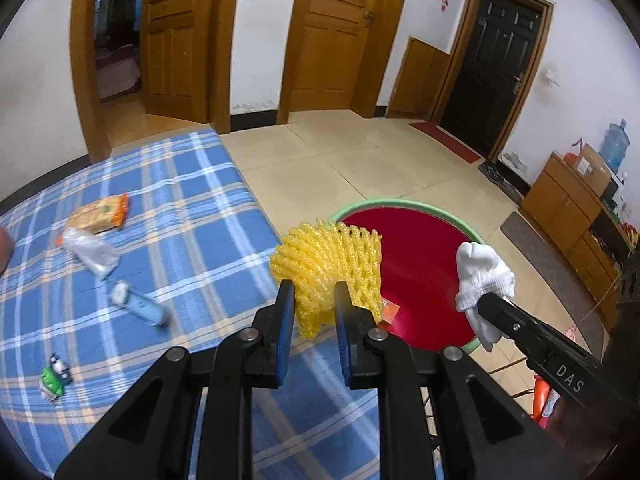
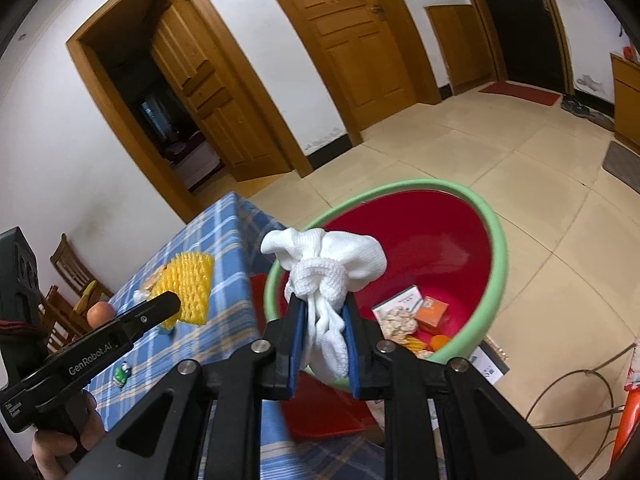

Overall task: Collect trash
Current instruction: 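Carry the foam sleeve and white cloth with both tools over the red bin, then open both tools to drop the foam sleeve and cloth into the bin, then move both open tools back over the table items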

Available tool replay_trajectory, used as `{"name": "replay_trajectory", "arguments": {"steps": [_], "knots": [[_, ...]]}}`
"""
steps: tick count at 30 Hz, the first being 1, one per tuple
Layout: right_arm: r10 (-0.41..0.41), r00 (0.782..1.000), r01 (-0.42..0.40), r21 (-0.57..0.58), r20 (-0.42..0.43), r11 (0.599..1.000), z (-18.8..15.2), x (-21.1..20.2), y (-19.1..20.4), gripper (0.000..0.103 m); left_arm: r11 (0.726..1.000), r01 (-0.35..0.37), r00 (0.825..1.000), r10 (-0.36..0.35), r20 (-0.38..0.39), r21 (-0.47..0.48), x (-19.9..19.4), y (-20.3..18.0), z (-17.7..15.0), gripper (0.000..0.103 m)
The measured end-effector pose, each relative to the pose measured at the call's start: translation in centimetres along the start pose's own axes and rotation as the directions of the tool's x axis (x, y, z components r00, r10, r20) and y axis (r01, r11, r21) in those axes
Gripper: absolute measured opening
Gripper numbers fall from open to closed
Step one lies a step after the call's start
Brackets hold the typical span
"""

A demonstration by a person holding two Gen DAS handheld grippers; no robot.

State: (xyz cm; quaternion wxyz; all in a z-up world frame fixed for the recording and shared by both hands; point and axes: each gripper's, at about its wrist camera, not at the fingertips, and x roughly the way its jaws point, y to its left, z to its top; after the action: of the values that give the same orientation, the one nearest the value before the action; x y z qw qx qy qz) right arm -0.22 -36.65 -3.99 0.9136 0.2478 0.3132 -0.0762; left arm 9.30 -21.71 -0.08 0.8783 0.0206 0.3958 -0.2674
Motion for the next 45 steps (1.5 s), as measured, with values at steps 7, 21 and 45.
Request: {"name": "replay_trajectory", "arguments": {"steps": [7,21,45], "knots": [[-0.04,0.999,0.04,0.042,-0.013,0.998,0.3,0.9,-2.8,0.021,0.999,0.026,0.998,-0.024,-0.052,0.042,3.0,-2.4,0.1,0.019],[-0.086,0.996,0.087,0.092,-0.013,0.992,0.6,1.8,-5.8,0.025,0.993,0.043,0.993,-0.031,-0.115,0.112,7.2,-5.5,0.1,0.021],[-0.055,0.998,0.051,0.089,0.041,0.995,1.1,0.0,-4.4,0.058,0.998,0.024,0.998,-0.02,-0.055,0.062,3.5,-3.6,0.1,0.045]]}}
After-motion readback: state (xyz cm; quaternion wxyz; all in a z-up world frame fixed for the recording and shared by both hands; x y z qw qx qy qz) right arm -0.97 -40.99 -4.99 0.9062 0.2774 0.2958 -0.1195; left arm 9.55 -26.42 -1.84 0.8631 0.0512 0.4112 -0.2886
